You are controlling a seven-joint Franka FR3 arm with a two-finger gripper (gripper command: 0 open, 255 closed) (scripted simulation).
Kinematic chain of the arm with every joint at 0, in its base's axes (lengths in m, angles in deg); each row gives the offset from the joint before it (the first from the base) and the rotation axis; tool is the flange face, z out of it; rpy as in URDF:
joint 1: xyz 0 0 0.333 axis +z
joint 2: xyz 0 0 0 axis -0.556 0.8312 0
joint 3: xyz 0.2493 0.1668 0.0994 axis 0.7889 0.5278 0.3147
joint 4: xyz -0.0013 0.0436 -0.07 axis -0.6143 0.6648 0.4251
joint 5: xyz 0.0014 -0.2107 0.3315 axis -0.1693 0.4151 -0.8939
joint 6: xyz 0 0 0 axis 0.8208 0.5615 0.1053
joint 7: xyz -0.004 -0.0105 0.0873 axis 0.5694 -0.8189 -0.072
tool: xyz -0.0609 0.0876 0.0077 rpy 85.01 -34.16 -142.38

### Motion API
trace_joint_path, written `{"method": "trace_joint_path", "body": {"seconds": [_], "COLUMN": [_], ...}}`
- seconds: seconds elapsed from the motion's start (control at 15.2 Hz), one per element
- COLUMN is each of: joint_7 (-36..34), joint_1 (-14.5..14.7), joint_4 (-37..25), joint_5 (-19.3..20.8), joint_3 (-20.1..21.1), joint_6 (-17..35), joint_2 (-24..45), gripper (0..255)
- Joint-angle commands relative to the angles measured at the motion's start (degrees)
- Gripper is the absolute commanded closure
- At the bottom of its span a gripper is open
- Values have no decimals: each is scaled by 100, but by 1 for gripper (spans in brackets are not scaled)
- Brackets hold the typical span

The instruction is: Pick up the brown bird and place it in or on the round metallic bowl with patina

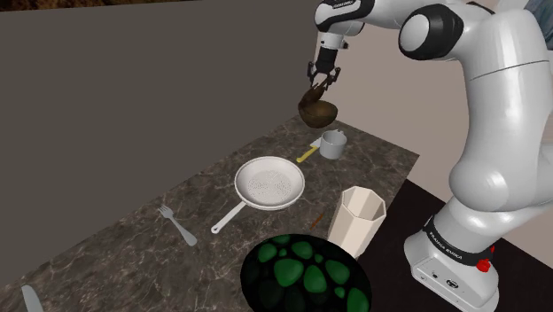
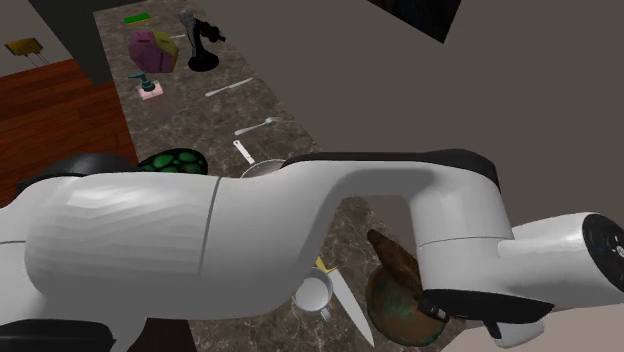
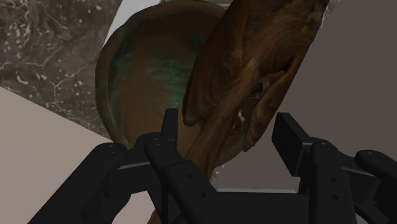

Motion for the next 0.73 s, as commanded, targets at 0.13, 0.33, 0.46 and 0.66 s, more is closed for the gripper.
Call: {"method": "trace_joint_path", "body": {"seconds": [0.13, 0.33, 0.46, 0.66], "joint_7": [244, 272, 289, 314], "joint_1": [-228, -227, -228, -228], "joint_4": [-945, -758, -650, -510], "joint_5": [20, 17, 16, 14], "joint_3": [-57, -57, -55, -53], "joint_6": [-392, -182, -49, 142], "joint_2": [594, 619, 646, 698], "gripper": [255, 255, 255, 255]}}
